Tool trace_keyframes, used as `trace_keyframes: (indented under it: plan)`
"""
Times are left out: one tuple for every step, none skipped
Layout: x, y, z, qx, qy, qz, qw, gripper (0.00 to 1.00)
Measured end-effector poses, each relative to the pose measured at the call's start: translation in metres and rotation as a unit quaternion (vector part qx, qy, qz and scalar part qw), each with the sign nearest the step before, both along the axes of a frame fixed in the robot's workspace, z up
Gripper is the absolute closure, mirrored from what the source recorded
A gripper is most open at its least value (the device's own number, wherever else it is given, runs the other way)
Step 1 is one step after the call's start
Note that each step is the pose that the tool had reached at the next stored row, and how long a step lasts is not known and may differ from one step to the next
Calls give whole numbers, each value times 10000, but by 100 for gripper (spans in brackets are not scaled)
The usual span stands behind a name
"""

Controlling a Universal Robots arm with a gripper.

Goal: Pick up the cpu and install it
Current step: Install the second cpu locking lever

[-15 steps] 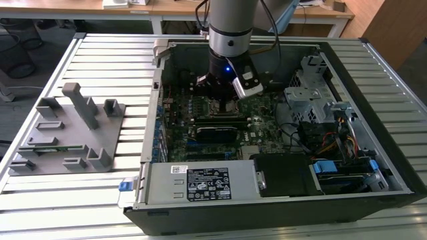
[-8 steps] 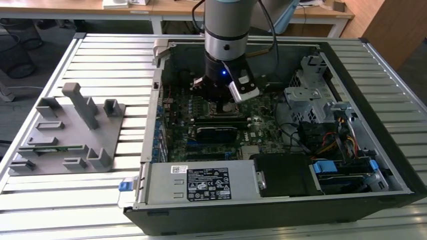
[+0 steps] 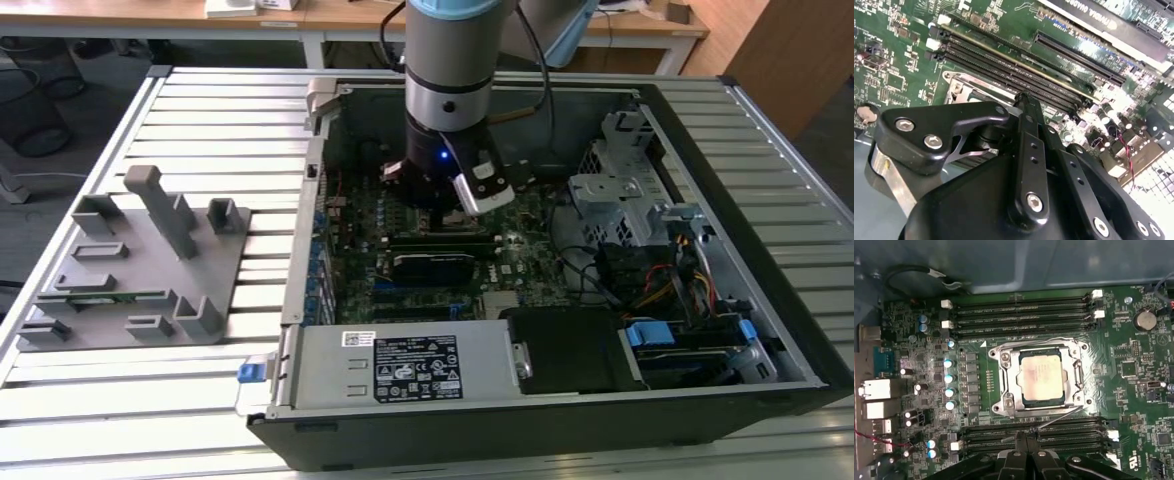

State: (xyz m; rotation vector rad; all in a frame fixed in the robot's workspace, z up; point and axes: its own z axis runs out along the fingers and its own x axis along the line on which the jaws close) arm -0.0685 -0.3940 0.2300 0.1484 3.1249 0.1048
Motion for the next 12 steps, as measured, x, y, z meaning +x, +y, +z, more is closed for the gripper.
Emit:
trace_keyframes:
  plan:
    - [-1,-3,-12,0,1,-1,10000,89]
    - [-1,-6,-25,0,3,-1,10000,89]
    - [-2,-8,-40,0,4,-1,10000,89]
    - [-2,-9,-54,1,4,0,10000,89]
    - [-4,-11,-66,5,5,0,10000,89]
    - [-6,-13,-76,12,5,0,10000,89]
    - [-10,-15,-83,33,6,1,10000,89]
    - [-14,-16,-90,68,6,0,10000,89]
    - [-17,-17,-98,99,5,0,10000,89]
    - [-21,-19,-107,121,5,0,9999,89]
    - [-22,-19,-118,132,4,0,9999,89]
    - [-23,-19,-125,143,4,0,9999,89]
